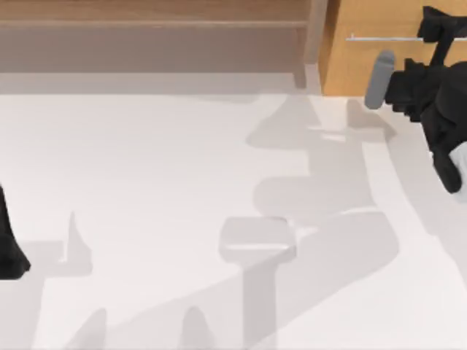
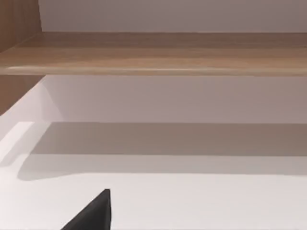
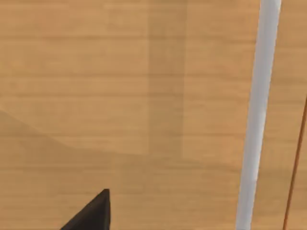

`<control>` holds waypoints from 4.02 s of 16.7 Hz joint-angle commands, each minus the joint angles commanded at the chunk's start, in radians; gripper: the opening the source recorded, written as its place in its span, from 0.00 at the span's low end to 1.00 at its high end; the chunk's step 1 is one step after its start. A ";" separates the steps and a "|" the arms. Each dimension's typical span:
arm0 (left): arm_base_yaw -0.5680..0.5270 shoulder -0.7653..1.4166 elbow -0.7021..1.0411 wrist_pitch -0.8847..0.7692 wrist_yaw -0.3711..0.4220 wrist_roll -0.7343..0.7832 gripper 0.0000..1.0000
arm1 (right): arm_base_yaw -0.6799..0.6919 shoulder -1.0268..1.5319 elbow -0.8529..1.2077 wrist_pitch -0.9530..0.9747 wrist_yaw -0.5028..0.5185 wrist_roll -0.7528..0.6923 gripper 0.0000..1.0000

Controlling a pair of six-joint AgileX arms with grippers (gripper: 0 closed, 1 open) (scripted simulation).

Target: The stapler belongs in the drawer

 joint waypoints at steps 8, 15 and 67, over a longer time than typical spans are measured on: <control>0.000 0.000 0.000 0.000 0.000 0.000 1.00 | -0.002 0.011 0.024 -0.013 -0.002 0.000 0.77; 0.000 0.000 0.000 0.000 0.000 0.000 1.00 | -0.002 0.011 0.024 -0.013 -0.002 0.000 0.25; 0.000 0.000 0.000 0.000 0.000 0.000 1.00 | 0.158 -0.274 -0.765 0.478 0.152 0.008 0.00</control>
